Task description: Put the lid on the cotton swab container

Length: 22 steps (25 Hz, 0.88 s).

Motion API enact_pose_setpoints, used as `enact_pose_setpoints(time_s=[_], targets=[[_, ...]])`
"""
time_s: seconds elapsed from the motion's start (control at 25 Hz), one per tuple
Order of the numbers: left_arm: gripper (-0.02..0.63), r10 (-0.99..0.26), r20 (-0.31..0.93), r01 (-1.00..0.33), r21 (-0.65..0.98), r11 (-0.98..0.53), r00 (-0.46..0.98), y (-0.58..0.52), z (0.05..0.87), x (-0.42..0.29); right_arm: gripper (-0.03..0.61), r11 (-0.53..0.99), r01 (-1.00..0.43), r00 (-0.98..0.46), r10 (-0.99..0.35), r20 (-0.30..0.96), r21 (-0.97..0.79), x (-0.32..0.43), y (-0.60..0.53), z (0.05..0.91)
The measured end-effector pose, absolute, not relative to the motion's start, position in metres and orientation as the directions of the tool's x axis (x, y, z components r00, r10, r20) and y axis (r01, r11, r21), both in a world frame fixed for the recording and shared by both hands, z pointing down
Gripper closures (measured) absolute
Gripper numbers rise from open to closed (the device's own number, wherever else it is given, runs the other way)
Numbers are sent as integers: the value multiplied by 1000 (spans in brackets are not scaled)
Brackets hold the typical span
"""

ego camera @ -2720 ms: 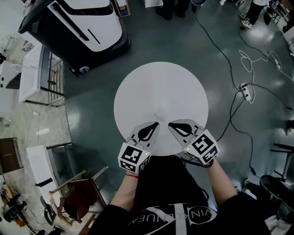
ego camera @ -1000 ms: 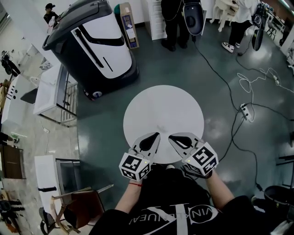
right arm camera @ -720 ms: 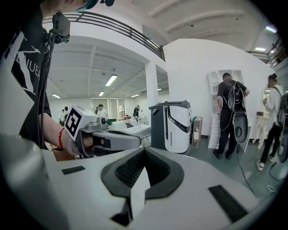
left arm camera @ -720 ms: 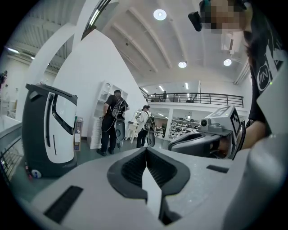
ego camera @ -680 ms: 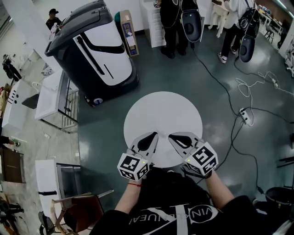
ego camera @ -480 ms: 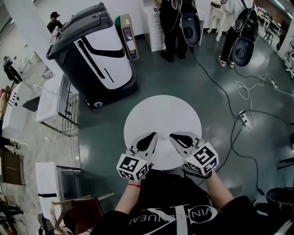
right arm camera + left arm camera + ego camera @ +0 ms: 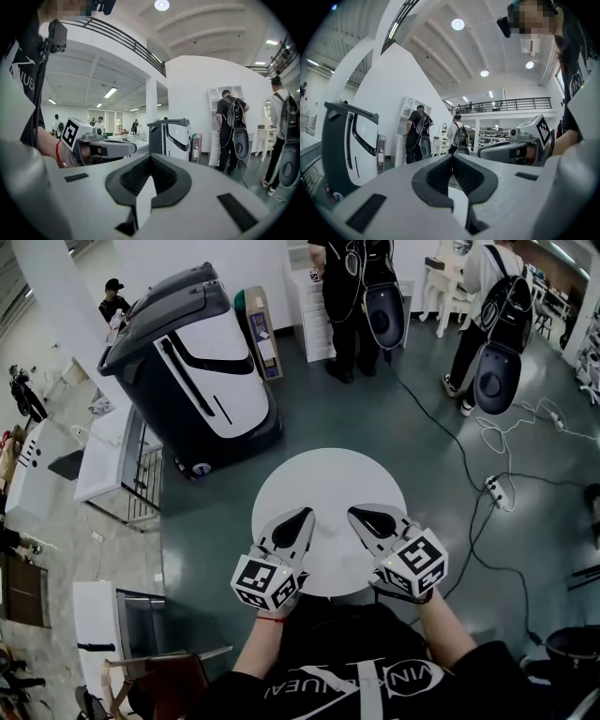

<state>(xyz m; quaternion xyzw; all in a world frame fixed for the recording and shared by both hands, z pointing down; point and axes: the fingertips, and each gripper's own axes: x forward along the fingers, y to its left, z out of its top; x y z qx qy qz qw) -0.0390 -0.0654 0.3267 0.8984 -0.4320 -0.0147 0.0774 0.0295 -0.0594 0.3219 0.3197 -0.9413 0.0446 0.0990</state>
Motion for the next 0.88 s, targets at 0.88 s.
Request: enact_pose_setpoints(time_s=[0.88], targets=[[604,-750,46,-750,104,-653,660,-66,315,-3,575,767,-641,-761,-630,153,-35,61,-60,311]])
